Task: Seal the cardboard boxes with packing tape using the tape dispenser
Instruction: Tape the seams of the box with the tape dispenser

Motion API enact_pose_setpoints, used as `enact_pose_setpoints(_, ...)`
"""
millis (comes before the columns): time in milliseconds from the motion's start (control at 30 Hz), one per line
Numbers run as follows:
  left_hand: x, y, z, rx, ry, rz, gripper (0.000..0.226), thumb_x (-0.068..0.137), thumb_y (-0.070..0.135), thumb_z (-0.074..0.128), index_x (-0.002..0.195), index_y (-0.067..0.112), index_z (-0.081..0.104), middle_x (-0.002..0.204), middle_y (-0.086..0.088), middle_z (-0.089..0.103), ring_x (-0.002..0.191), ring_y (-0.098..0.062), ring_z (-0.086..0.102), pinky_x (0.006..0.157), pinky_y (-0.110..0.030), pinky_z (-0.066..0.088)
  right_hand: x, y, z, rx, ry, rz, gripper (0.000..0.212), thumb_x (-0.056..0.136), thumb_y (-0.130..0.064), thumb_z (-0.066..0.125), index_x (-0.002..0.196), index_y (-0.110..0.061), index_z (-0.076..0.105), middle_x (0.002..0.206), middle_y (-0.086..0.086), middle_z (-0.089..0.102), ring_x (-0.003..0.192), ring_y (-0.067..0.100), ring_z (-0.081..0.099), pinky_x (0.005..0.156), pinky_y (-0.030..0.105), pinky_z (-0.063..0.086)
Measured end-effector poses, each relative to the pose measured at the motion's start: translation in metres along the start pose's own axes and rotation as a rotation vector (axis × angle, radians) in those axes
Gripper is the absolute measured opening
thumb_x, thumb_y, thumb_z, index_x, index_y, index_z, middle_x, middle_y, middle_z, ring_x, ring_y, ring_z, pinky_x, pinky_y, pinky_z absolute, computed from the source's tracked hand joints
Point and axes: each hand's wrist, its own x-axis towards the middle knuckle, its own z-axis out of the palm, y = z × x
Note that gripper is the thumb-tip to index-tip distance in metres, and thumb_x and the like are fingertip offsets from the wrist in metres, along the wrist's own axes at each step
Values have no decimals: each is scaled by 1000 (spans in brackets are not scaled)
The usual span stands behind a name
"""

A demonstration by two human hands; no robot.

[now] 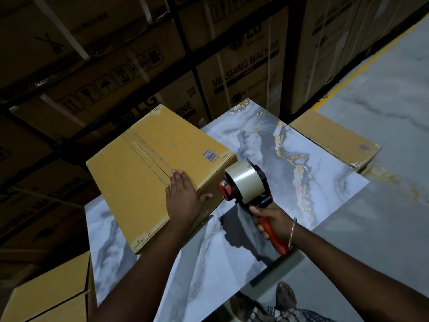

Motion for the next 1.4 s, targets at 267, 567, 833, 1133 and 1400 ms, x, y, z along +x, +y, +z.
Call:
enact_pose_setpoints(267,-38,-19,0,80,-72,266,99,90,76,16,159,6,1,165,-18,-5,154,-31,-1,122,-44,-3,8,-29,23,28,-94,-62,60,60,-51,85,84,-4,55,62,15,43,43,22,39,39,24,36)
enact_pose_setpoints(567,-112,-46,23,147,172,408,73,91,45,43,152,6,35,160,-12,31,147,-27,34,118,-53,14,28,-63,74,5,-237,-88,55,65,-44,78,72,6,55,56,12,45,36,20,44,38,24,38)
enact_pose_setpoints(833,-170,25,41,-555,175,-248,82,104,40,38,155,17,-22,163,1,-29,151,-16,-22,120,-36,-6,43,-47,96,97,-273,101,43,61,-44,78,69,-7,56,52,7,49,35,18,44,38,22,39)
enact_pose_setpoints(1133,-163,88,12,-1652,198,-893,67,105,29,48,159,20,10,165,0,19,149,-18,24,111,-24,23,41,-47,96,115,-228,149,38,73,-46,66,68,-10,54,52,3,46,37,16,41,40,23,36)
enact_pose_setpoints(1400,-140,72,4,-1406,51,-888,90,100,40,56,159,8,-3,161,-13,29,145,-31,34,114,-35,33,37,-50,103,53,-231,155,35,80,-41,59,69,-10,50,50,3,46,36,16,40,39,22,36)
